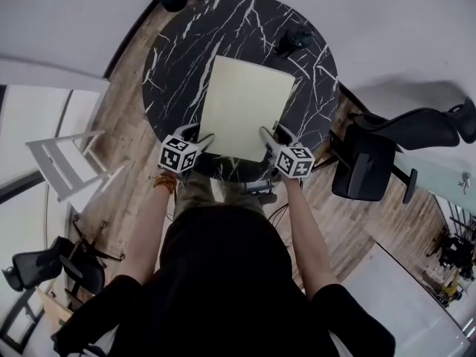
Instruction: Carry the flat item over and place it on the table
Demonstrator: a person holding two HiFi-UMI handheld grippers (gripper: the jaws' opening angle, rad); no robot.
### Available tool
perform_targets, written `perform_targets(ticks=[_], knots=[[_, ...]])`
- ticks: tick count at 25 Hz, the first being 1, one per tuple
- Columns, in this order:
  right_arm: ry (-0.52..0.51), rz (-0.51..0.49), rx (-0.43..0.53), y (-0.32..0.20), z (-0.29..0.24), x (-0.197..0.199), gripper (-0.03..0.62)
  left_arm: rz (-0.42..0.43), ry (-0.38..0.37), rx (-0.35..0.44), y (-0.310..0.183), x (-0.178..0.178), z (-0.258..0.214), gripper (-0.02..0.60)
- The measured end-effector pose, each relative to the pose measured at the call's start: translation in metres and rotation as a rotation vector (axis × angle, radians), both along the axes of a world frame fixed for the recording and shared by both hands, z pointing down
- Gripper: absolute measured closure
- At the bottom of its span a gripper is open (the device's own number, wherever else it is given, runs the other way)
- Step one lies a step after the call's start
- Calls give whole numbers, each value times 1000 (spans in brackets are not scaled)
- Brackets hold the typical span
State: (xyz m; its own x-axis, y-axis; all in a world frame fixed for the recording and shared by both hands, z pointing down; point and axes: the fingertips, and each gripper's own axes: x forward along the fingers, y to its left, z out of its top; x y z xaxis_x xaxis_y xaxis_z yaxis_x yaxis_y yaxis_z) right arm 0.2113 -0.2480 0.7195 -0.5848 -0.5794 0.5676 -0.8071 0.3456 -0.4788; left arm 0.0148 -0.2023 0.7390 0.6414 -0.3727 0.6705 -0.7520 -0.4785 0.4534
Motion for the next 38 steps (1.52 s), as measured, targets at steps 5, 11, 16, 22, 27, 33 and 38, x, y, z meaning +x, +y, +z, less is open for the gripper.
perform_targets(ticks=[5,11,16,22,27,33,38], knots=[[-3,4,-6,-3,2,-1,352,-1,4,-6,-2,-1,1,351],[-4,10,-16,-6,6,-1,352,-6,10,-15,-5,-2,2,351],[-3,11,-20,-6,9,-3,352,-13,9,-24,-5,-4,5,350],[0,27,-32,-5,15,-1,350,-19,12,-32,-5,-3,6,348],[-8,34,-41,-3,17,-2,350,-23,6,-30,-4,-4,7,348],[9,32,-44,-1,20,-2,348,-28,5,-49,-3,-4,11,348],[25,23,-46,-1,23,-2,347,-41,5,-68,0,-4,15,345]])
